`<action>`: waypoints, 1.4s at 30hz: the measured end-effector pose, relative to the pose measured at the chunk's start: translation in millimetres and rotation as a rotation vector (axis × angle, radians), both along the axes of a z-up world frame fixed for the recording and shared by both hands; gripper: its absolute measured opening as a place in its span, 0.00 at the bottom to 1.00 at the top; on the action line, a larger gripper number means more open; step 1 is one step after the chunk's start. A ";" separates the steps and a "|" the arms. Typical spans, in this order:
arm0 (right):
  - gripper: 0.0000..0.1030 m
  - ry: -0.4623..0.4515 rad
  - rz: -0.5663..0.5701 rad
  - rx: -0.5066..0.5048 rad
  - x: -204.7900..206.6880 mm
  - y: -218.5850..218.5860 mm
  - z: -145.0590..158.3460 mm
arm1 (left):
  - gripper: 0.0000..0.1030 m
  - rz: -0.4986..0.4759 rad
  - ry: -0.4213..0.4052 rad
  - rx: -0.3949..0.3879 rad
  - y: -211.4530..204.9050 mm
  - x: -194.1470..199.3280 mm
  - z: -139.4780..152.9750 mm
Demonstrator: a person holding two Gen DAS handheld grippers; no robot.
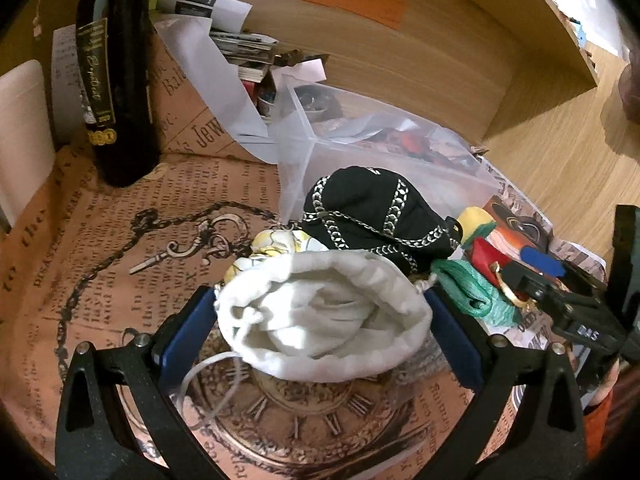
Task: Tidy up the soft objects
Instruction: 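Grasp the white drawstring pouch with the left gripper while the right gripper grasps the red pouch with gold ring, then carry both pouches into the clear plastic box and open both grippers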
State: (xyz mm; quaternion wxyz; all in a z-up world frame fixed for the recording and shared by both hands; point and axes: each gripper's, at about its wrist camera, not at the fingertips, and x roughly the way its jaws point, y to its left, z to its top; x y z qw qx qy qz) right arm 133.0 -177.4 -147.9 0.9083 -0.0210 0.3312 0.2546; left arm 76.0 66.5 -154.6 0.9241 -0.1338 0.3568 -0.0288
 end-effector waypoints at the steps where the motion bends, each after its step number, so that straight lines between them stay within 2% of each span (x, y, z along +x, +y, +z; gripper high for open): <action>1: 0.71 0.012 0.005 0.004 2.2 0.7 -1.4 | 0.87 -0.007 0.002 -0.002 -0.7 0.2 -1.5; 5: 0.53 0.064 0.031 0.014 8.4 1.6 -7.3 | 0.75 -0.016 0.022 -0.025 2.3 0.4 -5.4; 6: 0.46 0.075 0.038 0.017 9.1 1.7 -8.4 | 0.70 -0.015 0.022 -0.032 3.6 -1.3 -5.3; 8: 0.42 0.072 0.039 0.009 8.7 2.3 -9.3 | 0.59 -0.012 0.019 -0.038 6.2 -4.9 -3.5; 10: 0.31 0.063 0.034 -0.001 7.1 2.3 -8.2 | 0.45 -0.009 0.017 -0.038 8.1 -7.9 -0.8; 12: 0.17 0.059 0.026 -0.003 7.0 0.4 -6.8 | 0.39 -0.007 0.011 -0.040 9.9 -11.0 2.5; 15: 0.15 0.049 0.022 0.020 6.5 -4.8 -3.3 | 0.31 -0.003 -0.008 -0.022 9.5 -16.2 10.1; 18: 0.13 0.016 0.008 0.024 3.2 -7.5 3.4 | 0.28 0.009 -0.043 0.007 9.0 -22.1 20.6; 28: 0.13 -0.104 -0.016 0.091 -3.4 -23.4 42.4 | 0.27 0.021 -0.185 0.071 12.9 -30.5 67.9; 37: 0.13 -0.253 -0.029 0.141 6.6 -21.9 89.1 | 0.28 -0.009 -0.307 0.104 7.4 -8.7 112.7; 42: 0.13 -0.287 -0.019 0.146 25.2 -12.7 104.0 | 0.28 -0.028 -0.322 0.104 2.2 20.0 124.6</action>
